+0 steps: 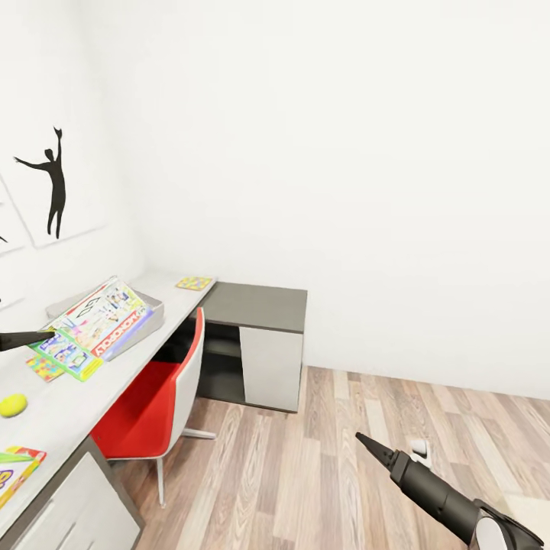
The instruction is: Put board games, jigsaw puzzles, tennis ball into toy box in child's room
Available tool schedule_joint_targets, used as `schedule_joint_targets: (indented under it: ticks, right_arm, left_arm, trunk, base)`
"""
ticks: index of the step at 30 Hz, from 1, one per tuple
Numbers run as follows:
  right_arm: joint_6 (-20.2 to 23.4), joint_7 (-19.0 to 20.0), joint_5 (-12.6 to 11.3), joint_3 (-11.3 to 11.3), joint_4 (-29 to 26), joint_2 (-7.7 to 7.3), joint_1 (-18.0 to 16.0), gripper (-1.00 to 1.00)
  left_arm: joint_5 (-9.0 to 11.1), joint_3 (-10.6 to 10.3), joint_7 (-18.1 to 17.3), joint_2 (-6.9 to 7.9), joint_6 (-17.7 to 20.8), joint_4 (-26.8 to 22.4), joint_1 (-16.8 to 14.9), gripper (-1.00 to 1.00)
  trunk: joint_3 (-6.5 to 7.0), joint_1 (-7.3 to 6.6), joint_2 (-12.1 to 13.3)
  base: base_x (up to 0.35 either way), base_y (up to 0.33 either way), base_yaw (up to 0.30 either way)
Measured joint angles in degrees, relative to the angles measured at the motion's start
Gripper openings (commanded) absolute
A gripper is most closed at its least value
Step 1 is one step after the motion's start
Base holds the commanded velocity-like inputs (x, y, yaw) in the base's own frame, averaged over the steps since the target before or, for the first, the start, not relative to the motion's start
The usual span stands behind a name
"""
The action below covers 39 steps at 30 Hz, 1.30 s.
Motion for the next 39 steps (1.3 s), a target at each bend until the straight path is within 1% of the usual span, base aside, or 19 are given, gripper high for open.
schedule_joint_targets:
  ticks: [2,6,7,9,12,15,19,22,24,33,35,39]
  right_arm:
    - [0.00,0.00,0.00,0.01,-0.01,0.00,0.00,1.00]
    - [0.07,0.11,0.02,0.06,-0.27,-0.03,0.05,1.00]
    - [0.13,0.23,0.01,0.06,-0.70,-0.05,0.15,1.00]
    - [0.33,0.43,-0.05,0.22,-3.54,-0.21,0.38,1.00]
    - [0.47,0.45,0.02,0.37,-5.61,-1.27,0.47,1.00]
    - [0.44,0.29,0.06,0.48,-6.08,-2.22,0.50,1.00]
    - [0.36,0.12,0.06,0.88,-6.18,-2.51,0.51,1.00]
    - [0.29,0.08,0.08,1.98,-6.19,-2.73,0.51,1.00]
    - [0.28,0.07,0.10,2.23,-6.23,-2.77,0.51,1.00]
    - [0.26,0.05,0.13,2.53,-6.17,-2.81,0.50,1.00]
    - [0.26,0.05,0.13,2.55,-6.16,-2.83,0.50,1.00]
    - [0.26,0.05,0.16,2.63,-6.17,-2.82,0.50,1.00]
  left_arm:
    - [-0.15,0.00,0.18,0.02,-0.10,-0.08,0.01,-1.00]
    - [-0.67,-0.11,1.78,-0.06,-0.57,-0.19,-0.02,-1.00]
    - [-0.75,-0.14,2.53,-0.08,-0.85,-0.20,-0.01,-1.00]
    - [-0.96,-0.17,4.69,-0.04,-1.66,-0.25,0.01,-1.00]
    - [-1.00,-0.18,7.14,-0.03,-2.37,-0.23,0.01,-1.00]
    - [-1.07,-0.19,9.82,-0.06,-3.07,-0.22,0.01,-1.00]
    - [-0.84,-0.20,11.73,-0.10,-3.48,-0.22,0.01,-1.00]
    - [-0.75,-0.21,12.31,-0.11,-3.64,-0.23,0.05,-1.00]
    - [-0.76,-0.23,12.41,-0.15,-3.69,-0.25,0.05,-1.00]
    - [-0.89,-1.11,12.58,-0.16,-4.51,-0.32,0.07,-1.00]
    - [-1.39,-1.20,12.67,-0.17,-5.09,-0.32,0.06,-1.00]
    - [-3.22,-1.26,13.00,-0.18,-6.13,-0.31,0.07,-1.00]
  trunk:
    - [0.00,0.00,0.00]
    - [0.00,0.00,0.00]
    - [0.00,-0.01,0.00]
    - [0.00,-0.01,0.00]
    - [0.00,-0.01,0.00]
    - [0.00,0.00,0.00]
    - [0.00,0.00,0.00]
    - [0.00,0.00,0.00]
    - [0.00,-0.01,0.00]
    - [0.00,-0.01,0.00]
    - [0.00,-0.01,0.00]
    - [0.00,0.00,0.00]
  base:
    - [0.245,-0.110,0.001]
    - [0.258,-0.042,0.000]
    - [0.287,-0.011,0.000]
    - [0.303,0.002,0.000]
    - [0.305,0.055,0.000]
    - [0.233,0.065,0.000]
    - [0.176,0.020,0.007]
    - [0.255,0.002,0.155]
    - [0.283,-0.059,0.235]
    - [0.292,-0.118,0.278]
    - [0.309,-0.052,0.289]
    - [0.281,-0.134,0.281]
